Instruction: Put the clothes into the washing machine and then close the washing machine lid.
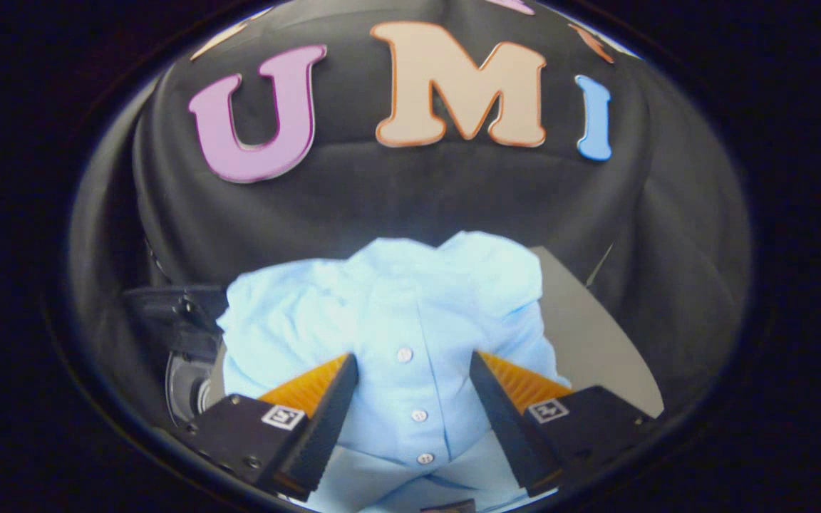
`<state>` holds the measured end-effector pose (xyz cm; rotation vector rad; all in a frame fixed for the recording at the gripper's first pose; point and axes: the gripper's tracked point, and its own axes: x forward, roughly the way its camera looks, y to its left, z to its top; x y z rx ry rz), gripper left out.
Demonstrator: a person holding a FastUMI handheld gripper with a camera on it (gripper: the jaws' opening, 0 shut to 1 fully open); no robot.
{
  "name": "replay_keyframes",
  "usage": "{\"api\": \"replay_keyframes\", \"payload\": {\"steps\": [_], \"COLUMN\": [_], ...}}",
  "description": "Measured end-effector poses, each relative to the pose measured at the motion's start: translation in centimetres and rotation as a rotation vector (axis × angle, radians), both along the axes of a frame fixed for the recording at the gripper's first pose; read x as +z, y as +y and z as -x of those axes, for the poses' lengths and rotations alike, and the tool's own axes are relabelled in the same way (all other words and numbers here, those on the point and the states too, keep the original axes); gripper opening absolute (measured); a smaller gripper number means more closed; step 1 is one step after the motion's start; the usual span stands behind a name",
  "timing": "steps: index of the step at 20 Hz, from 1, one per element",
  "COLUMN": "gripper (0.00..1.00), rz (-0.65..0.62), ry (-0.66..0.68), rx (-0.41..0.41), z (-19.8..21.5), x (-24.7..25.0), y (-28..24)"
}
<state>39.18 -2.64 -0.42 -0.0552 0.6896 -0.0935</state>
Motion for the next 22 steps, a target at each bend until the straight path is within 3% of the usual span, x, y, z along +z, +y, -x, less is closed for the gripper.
{"api": "replay_keyframes", "payload": {"steps": [3,5,8,10,14,22], "gripper": [0.95,0.83,0.44,0.20,0.06,0.02], "rz": [-0.020,-0.019,-0.032,-0.080,-0.123,-0.157], "ry": [0.019,0.021,0.022,0.021,0.009,-0.057], "rx": [0.018,0.015,0.032,-0.018,-0.062,-0.071], "z": [0.1,0.0,0.2,1.0,2.3,5.7], "x": [-0.2,-0.1,-0.3,-0.2,-0.2,3.1], "y": [0.0,0.0,0.3,0.1,0.1,0.6]}}
